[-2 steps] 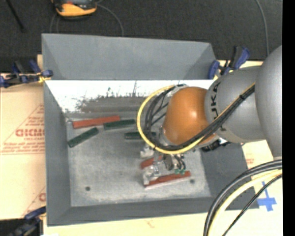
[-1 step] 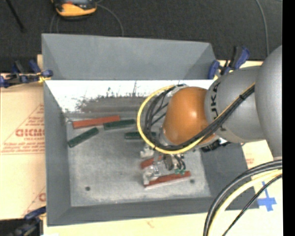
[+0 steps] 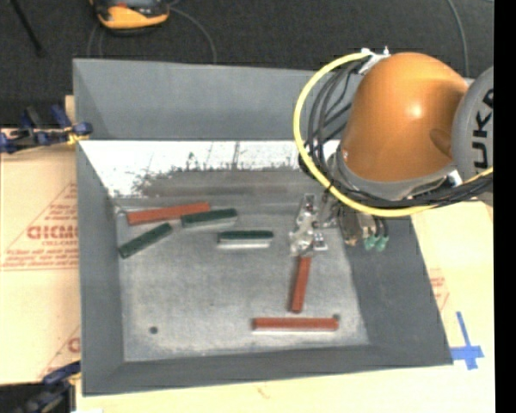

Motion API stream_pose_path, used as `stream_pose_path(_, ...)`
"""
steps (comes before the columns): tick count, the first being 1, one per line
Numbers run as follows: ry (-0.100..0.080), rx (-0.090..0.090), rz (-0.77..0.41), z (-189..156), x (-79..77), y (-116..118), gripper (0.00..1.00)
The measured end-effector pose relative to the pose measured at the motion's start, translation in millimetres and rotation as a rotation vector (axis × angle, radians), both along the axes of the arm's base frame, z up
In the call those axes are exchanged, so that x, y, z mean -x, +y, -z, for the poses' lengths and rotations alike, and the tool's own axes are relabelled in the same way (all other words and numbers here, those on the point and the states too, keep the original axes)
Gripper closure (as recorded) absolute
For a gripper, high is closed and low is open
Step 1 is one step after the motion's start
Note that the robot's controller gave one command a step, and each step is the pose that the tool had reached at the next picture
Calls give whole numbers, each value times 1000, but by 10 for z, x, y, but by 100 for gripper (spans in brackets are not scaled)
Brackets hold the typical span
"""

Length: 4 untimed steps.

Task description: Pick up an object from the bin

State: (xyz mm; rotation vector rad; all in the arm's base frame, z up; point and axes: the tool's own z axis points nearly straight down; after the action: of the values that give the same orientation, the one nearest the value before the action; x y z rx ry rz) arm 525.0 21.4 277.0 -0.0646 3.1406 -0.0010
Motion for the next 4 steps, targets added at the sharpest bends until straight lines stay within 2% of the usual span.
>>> stream_pose_path(1, -10, 0, 0, -265, -24, -4, 100)
stream_pose_path(2, -17, -1, 14, -90, -17, 21, 100)
stream_pose_path(3, 0, -1, -50, 1050, -19, 165, 0)
stream_pose_path(4, -3, -1, -49, 1041, -27, 164, 0)
